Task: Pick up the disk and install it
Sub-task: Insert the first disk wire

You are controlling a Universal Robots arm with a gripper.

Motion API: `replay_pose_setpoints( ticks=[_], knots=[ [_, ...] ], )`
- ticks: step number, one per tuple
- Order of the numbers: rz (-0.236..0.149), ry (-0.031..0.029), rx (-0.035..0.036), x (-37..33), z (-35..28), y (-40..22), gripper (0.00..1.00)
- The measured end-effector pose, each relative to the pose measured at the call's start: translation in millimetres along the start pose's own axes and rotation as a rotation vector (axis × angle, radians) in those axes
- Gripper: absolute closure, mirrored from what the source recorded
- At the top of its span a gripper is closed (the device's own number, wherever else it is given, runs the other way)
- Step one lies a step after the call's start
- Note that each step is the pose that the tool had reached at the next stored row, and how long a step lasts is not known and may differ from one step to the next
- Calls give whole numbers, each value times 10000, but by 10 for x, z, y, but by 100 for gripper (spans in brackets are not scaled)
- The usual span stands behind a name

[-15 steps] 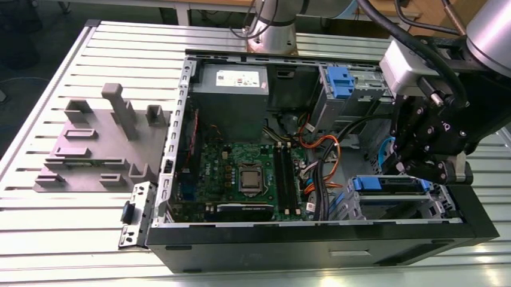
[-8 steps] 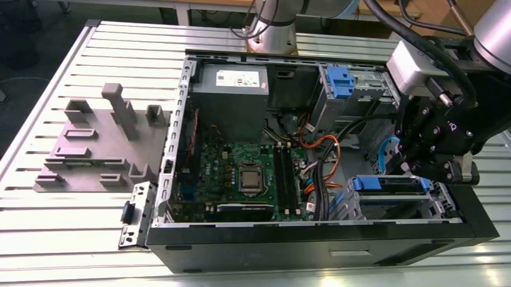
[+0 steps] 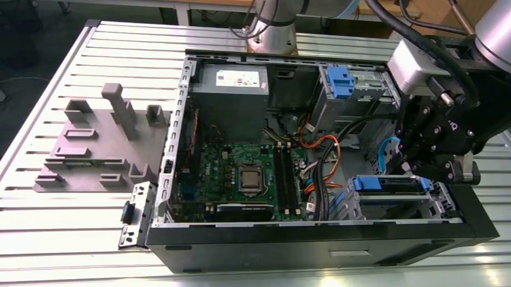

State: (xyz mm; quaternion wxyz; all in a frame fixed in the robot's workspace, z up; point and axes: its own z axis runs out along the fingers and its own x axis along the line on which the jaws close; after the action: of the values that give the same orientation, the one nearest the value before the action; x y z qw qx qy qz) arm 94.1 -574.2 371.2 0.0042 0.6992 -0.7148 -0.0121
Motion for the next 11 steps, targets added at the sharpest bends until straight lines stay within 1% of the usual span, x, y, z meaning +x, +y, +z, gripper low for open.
replay_pose_setpoints(
  ticks=[3,5,6,9,11],
  knots=[
    [-1,-4,0,-12,-41,0,89],
    [-1,3,-1,-27,-44,-5,89],
    [0,8,0,-40,-44,-17,89],
    [0,18,-4,-65,-46,-83,89],
    [1,25,-14,-76,-48,-141,89]
  ],
)
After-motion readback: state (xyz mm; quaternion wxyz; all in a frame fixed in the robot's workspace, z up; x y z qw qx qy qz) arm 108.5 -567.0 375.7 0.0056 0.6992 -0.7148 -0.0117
